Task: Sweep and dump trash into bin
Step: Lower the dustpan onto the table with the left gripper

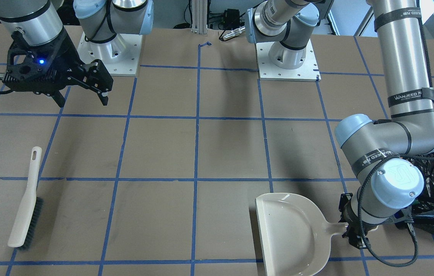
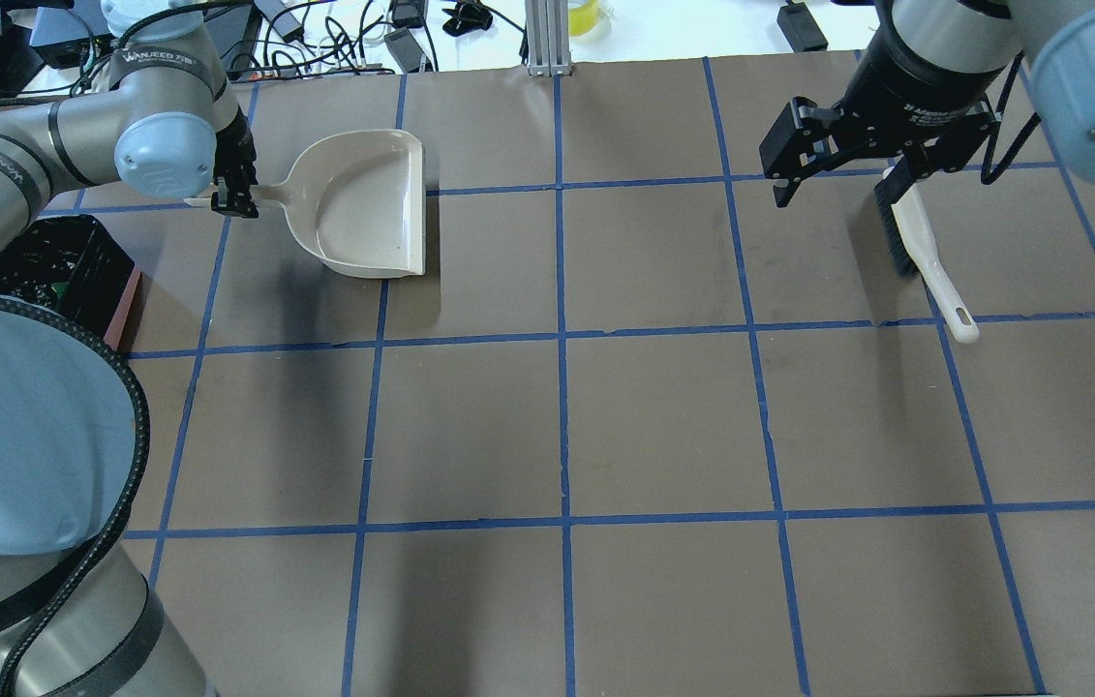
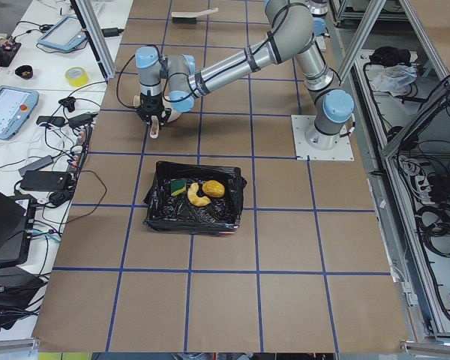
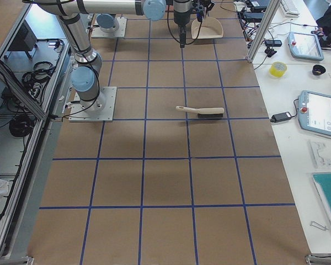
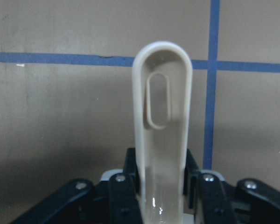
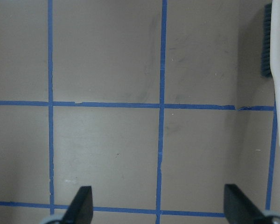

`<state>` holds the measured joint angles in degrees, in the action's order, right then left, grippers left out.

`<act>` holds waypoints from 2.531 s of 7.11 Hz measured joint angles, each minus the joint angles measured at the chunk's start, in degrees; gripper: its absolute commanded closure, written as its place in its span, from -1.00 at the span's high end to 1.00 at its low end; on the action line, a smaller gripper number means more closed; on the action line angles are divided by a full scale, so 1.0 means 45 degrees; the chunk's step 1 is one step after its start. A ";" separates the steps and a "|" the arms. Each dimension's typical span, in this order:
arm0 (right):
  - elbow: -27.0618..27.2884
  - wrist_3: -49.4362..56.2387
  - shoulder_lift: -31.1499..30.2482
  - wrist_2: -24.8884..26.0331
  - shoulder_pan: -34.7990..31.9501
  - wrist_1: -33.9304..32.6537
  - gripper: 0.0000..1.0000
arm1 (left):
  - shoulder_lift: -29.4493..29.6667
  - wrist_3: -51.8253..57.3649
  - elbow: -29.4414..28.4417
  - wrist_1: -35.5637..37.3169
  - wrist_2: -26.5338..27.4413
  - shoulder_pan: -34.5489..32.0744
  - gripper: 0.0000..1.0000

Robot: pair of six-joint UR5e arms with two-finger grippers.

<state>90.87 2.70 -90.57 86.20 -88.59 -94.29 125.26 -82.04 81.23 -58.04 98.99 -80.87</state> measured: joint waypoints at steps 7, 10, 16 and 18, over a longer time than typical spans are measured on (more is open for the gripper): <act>0.0001 -0.0014 -0.0003 0.0013 0.0000 -0.0003 1.00 | 0.0103 0.0969 0.0252 -0.0022 -0.0067 -0.0036 -0.95; 0.0001 -0.0049 0.0001 0.0007 0.0000 0.0002 1.00 | 0.0062 0.1161 0.0563 0.0005 -0.0497 -0.0034 -0.87; 0.0010 -0.0054 0.0009 0.0005 0.0000 0.0016 1.00 | -0.0061 0.1908 0.0542 0.0015 -0.0452 -0.0017 -0.02; 0.0018 -0.0047 0.0009 0.0005 0.0000 0.0024 1.00 | -0.0063 0.1874 0.0503 0.0030 -0.0429 -0.0004 0.01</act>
<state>90.96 2.48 -90.53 86.22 -88.59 -94.18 124.98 -73.60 83.49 -57.90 97.06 -80.89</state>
